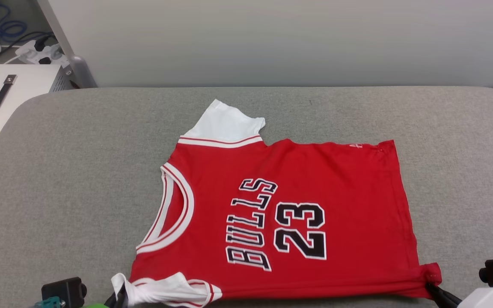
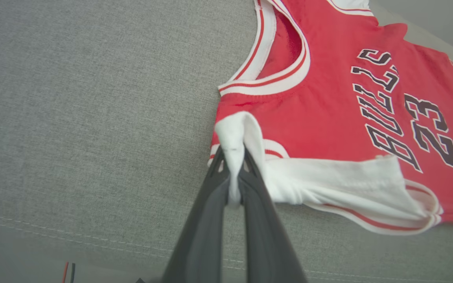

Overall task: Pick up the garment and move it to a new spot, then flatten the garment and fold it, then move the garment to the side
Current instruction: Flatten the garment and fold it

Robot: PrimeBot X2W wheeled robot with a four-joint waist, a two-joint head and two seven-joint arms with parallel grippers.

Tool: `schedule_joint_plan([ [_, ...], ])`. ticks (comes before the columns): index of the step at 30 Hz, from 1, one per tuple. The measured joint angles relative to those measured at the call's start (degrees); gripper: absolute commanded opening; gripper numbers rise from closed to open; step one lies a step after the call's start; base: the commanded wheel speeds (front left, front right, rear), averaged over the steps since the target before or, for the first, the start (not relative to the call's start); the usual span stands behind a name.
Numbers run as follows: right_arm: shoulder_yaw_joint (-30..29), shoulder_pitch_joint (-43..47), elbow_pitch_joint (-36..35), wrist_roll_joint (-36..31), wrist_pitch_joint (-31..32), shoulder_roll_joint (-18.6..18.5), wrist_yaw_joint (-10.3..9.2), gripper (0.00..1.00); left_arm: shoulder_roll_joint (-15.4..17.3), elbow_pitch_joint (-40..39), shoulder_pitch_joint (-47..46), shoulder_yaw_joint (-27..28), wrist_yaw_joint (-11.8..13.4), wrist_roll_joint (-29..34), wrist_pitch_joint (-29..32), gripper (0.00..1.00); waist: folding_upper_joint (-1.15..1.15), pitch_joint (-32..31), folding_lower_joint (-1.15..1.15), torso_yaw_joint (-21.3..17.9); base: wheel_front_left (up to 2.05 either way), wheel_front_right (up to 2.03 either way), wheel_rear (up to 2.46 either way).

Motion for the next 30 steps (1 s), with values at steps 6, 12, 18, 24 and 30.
schedule_joint_plan([
  [6,-3.27,2.37,-5.92,-2.56,4.79,3.70,-0.01,0.00,1.34,-2.85,1.07,0.47,0.74,-0.13,0.48,0.00,0.00,0.21,0.00,0.35,0.00,0.00,0.00],
  [12,-3.27,-0.39,-7.69,-4.59,6.50,4.28,-0.01,0.00,1.30,-1.02,-5.38,-0.34,-0.67,1.01,0.59,0.00,0.00,2.50,0.00,0.29,0.00,0.00,0.00],
  [18,-2.13,-5.96,-5.71,-6.86,6.23,3.03,-0.01,0.00,-0.58,3.61,-14.38,-2.08,-2.93,2.53,1.00,0.00,0.00,5.37,0.00,0.34,0.00,0.00,0.00],
  [24,-0.81,-11.06,-2.10,-6.80,4.07,2.33,-0.01,0.00,-2.91,9.69,-21.32,-3.60,-5.17,3.41,0.48,0.00,0.00,9.08,0.00,0.45,0.00,0.00,0.00],
  [30,1.85,-14.52,1.34,-6.58,2.12,1.74,-0.02,0.00,-4.23,15.37,-25.15,-3.79,-7.04,3.37,-0.05,0.00,0.00,12.29,0.01,0.36,0.00,0.00,0.00],
])
